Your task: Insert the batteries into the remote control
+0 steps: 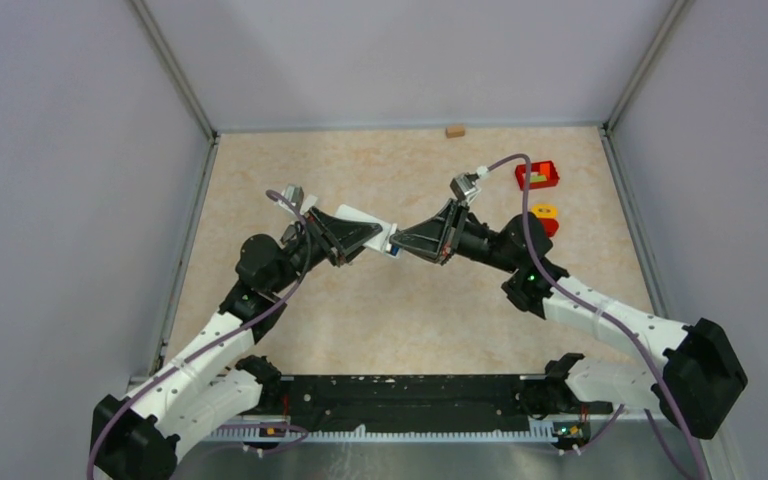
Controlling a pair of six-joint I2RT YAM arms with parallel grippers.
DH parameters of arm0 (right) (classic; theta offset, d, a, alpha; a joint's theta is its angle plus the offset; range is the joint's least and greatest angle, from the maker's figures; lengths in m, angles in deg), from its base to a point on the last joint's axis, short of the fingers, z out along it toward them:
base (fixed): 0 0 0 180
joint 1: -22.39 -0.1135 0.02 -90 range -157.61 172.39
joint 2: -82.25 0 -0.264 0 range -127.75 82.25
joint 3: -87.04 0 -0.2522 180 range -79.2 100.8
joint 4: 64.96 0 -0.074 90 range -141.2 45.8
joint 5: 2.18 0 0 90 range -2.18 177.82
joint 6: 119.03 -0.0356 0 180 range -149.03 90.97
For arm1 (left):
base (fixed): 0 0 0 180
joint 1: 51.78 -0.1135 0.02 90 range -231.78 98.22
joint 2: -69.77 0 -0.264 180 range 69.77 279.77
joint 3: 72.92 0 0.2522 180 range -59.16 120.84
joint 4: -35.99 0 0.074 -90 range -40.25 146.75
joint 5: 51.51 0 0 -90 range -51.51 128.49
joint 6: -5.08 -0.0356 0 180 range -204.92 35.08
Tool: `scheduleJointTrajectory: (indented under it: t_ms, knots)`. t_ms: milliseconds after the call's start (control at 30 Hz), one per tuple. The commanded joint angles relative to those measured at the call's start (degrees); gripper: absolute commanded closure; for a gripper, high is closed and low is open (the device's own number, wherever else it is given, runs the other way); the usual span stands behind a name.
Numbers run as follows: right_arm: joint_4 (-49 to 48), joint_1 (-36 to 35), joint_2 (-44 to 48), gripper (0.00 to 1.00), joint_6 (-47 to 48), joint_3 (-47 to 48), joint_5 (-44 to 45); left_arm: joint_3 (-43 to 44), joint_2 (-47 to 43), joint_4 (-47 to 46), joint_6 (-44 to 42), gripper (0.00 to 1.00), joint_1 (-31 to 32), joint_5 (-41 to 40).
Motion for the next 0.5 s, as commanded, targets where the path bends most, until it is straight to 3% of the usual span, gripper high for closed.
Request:
scheduleJointTrajectory:
  t_ms: [0,467]
  knots:
    - [-3.58,-0.53,-0.2,1.0,-0.85,-0.47,0.83,0.49,-0.12,-5.83,1.91,1.0,-0.34,1.48]
    - [-4.55,-0.57,-0.19,1.0,-0.55,-0.62,1.88,-0.56,-1.4,-5.12,1.54,1.0,-0.69,1.49]
